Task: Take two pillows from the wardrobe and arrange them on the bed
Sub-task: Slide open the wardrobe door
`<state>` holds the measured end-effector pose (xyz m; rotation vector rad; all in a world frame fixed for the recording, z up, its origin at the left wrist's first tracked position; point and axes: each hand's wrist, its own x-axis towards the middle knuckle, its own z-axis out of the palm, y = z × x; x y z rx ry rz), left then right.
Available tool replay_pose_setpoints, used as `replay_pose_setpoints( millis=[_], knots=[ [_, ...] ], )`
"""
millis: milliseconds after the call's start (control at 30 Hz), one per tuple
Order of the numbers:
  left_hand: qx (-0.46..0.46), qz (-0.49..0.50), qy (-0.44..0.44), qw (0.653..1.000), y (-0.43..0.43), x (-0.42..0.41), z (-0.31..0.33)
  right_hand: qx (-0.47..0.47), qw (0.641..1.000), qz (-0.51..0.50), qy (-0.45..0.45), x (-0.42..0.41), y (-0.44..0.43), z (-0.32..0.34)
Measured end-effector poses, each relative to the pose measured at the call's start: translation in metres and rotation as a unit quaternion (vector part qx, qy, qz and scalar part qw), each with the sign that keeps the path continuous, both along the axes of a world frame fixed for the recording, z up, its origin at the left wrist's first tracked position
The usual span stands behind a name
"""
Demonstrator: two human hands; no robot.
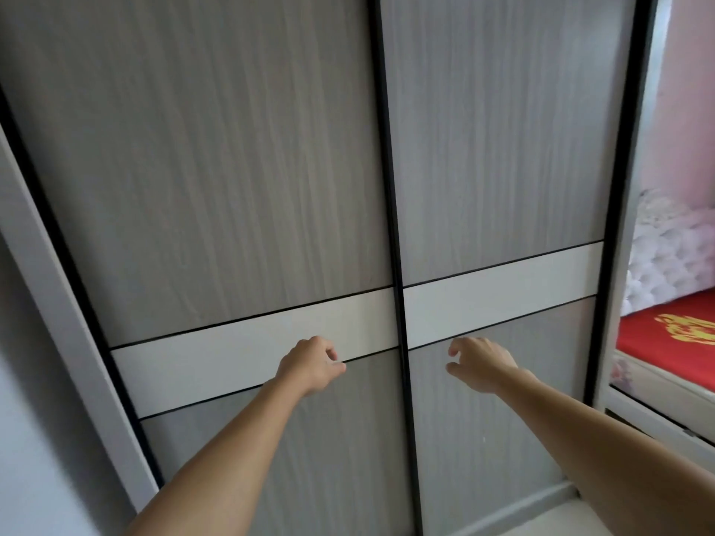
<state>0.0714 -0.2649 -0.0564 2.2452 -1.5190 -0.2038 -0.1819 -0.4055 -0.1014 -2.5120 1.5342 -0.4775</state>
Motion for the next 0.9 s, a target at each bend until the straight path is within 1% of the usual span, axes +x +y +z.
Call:
replay_pose_setpoints(
  millis=[167, 300, 467, 667, 800, 900],
  knots=[
    [-0.007, -0.006, 0.015, 1.000, -0.075, 0.015, -0.011, 0.034, 0.999, 0.009, 0.000, 0.029, -0.066, -0.023],
    [-0.058, -0.009, 0.021, 0.998, -0.144, 0.026, -0.015, 0.049, 0.999, 0.016, 0.000, 0.059, -0.119, -0.043],
    [-0.105, -0.060, -0.005, 0.993, -0.239, 0.042, -0.017, 0.065, 0.998, 0.007, -0.014, 0.101, -0.186, -0.066],
    [-0.175, -0.106, -0.017, 0.979, -0.349, 0.052, 0.001, 0.077, 0.997, -0.007, -0.012, 0.143, -0.256, -0.081],
    [-0.218, -0.100, -0.061, 0.969, -0.386, 0.046, 0.003, 0.072, 0.997, 0.023, 0.010, 0.159, -0.273, -0.096],
    [-0.233, -0.078, -0.083, 0.966, -0.396, 0.043, 0.004, 0.034, 0.999, 0.038, -0.004, 0.162, -0.275, -0.110]
  ],
)
